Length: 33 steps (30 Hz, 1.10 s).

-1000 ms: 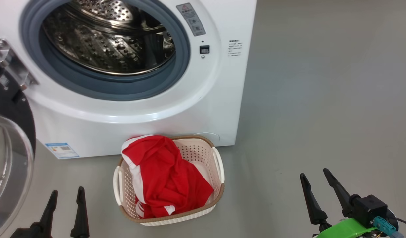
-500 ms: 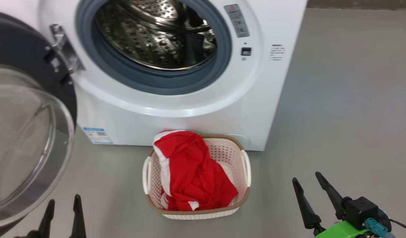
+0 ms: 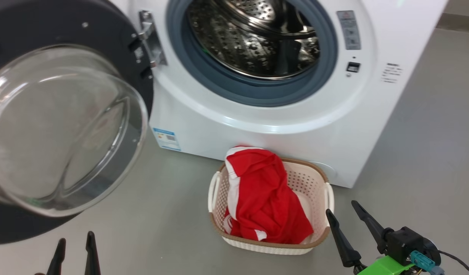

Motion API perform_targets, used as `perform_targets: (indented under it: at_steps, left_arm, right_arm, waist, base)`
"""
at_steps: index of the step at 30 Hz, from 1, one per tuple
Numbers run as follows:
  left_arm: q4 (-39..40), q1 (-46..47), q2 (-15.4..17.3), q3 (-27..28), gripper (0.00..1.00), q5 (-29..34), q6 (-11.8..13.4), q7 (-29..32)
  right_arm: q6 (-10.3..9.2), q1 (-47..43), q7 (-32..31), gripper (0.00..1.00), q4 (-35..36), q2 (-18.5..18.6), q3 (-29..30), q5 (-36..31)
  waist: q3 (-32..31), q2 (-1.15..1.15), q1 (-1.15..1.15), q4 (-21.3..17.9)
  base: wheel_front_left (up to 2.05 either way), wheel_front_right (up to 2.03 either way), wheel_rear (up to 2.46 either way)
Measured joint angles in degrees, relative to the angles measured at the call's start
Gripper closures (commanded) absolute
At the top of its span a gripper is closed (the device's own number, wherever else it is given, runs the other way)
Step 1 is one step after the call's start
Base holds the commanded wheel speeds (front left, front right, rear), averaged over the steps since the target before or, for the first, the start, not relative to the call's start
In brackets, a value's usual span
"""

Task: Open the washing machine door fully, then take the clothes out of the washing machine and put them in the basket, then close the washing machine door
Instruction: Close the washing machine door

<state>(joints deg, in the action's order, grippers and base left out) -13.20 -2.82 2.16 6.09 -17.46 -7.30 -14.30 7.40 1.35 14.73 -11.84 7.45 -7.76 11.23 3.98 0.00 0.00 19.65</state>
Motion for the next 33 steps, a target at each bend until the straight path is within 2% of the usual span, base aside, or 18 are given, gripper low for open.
perform_targets:
  at_steps: [15,29,30,31,32,33]
  left_arm:
    - [0.57,-2.35,0.00,-1.98,0.00,-2.61,2.08,0.00]
    - [3.05,-3.67,-0.01,-1.75,0.00,-4.57,3.11,0.00]
    - [3.55,-3.66,-0.01,-1.58,0.08,-5.21,3.11,0.00]
    - [4.11,-3.65,-0.02,-1.27,0.51,-6.10,3.10,0.00]
    - [4.71,-3.63,-0.02,-0.83,1.00,-6.94,3.09,0.00]
    - [5.41,-3.62,-0.02,-0.34,1.00,-7.32,3.08,0.00]
  right_arm:
    - [0.00,0.82,0.00,0.00,-1.18,0.09,-1.79,0.52]
    - [0.00,3.54,0.00,0.00,-2.66,0.77,-3.90,1.57]
    - [0.00,3.54,0.00,0.00,-2.67,0.81,-3.90,1.71]
    - [0.00,3.54,0.00,0.00,-2.68,0.88,-3.89,1.88]
    - [0.00,3.54,0.00,0.00,-2.68,0.97,-3.86,2.07]
    - [0.00,3.53,0.00,0.00,-2.68,0.99,-3.79,2.07]
  waist:
    - [-0.99,0.00,0.00,9.34]
    - [-0.29,0.00,0.00,10.42]
    - [-0.31,0.00,0.00,10.41]
    - [-0.35,0.00,0.00,10.39]
    - [-0.41,0.00,0.00,10.36]
    - [-0.48,0.00,0.00,10.32]
  base:
    - [0.00,0.00,0.00]
    - [0.00,0.00,0.00]
    - [0.00,0.00,0.00]
    - [0.00,0.00,0.00]
    - [0.00,0.00,0.00]
    - [0.00,0.00,0.00]
